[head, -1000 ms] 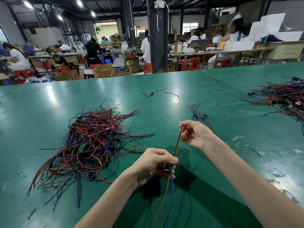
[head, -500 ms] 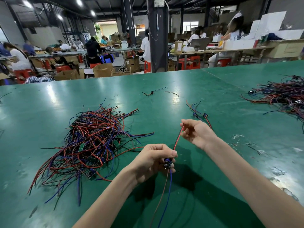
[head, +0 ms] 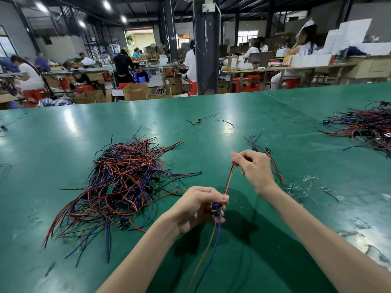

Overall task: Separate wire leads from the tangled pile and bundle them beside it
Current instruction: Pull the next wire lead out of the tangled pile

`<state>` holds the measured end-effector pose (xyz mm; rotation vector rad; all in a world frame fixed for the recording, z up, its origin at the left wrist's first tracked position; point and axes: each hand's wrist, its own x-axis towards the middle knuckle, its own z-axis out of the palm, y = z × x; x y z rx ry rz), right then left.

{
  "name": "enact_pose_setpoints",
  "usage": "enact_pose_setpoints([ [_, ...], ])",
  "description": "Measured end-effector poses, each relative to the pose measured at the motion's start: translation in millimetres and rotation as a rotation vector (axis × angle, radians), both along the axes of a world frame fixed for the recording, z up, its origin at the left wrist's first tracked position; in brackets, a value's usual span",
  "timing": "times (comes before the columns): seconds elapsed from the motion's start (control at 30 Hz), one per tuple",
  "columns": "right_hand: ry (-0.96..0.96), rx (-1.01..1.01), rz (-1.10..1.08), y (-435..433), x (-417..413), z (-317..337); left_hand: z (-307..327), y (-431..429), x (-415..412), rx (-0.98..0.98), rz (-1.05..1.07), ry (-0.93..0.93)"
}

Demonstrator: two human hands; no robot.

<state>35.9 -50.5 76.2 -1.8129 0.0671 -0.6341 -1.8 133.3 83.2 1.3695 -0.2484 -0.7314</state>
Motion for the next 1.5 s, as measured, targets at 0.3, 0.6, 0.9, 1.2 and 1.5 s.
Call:
enact_pose_setpoints([
  [0.3, 0.380, 0.490, 0.293, 5.7, -8.3, 12.5, -4.3, -3.5, 2.0, -0.079, 0.127, -0.052],
  [0.6, 0.496, 0.343, 0.660, 23.7, -29.6, 11.4, -3.8, 3.4, 9.6, -0.140, 0.259, -0.043],
  [0.9, 0.549, 0.330, 0.613, 22.4, -28.1, 7.5, -4.0, 4.0, 5.3, -0.027, 0.158, -0.013],
  [1.2, 0.265, 0.183, 0.274, 13.4, -8.5, -1.8, -7.2, -2.6, 1.7, 0.033, 0.079, 0.008],
  [1.5, 0.084, -0.063, 0.069, 5.7, 0.6, -5.6, -5.5, -3.5, 0.2, -0.006, 0.064, 0.013],
])
